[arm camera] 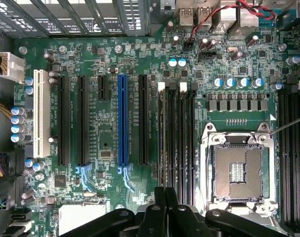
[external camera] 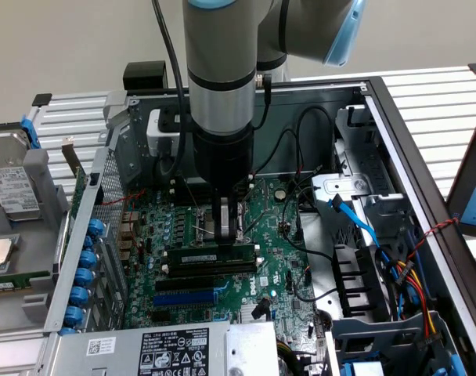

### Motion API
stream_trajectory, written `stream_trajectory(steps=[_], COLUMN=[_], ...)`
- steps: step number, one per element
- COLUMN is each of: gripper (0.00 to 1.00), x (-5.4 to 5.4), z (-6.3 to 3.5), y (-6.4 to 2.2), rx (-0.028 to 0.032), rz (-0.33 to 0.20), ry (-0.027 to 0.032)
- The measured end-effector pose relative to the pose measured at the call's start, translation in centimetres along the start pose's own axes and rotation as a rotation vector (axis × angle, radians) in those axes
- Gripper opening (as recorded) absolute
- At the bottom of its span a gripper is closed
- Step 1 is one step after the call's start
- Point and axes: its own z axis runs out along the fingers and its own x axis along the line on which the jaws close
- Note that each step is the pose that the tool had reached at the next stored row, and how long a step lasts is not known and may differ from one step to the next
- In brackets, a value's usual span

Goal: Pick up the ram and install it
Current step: 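Insert the ram into the slot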

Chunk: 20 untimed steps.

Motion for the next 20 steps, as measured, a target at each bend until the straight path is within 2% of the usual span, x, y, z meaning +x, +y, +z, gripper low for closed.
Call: stream_trajectory(steps=[6,20], gripper=[0.12,0.12], x=[-0.02,0.0], z=[0.06,0.17], y=[0.04,0.15], rx=[0.0017,0.0028], rz=[0.0,0.0], ry=[-0.0022,-0.0022])
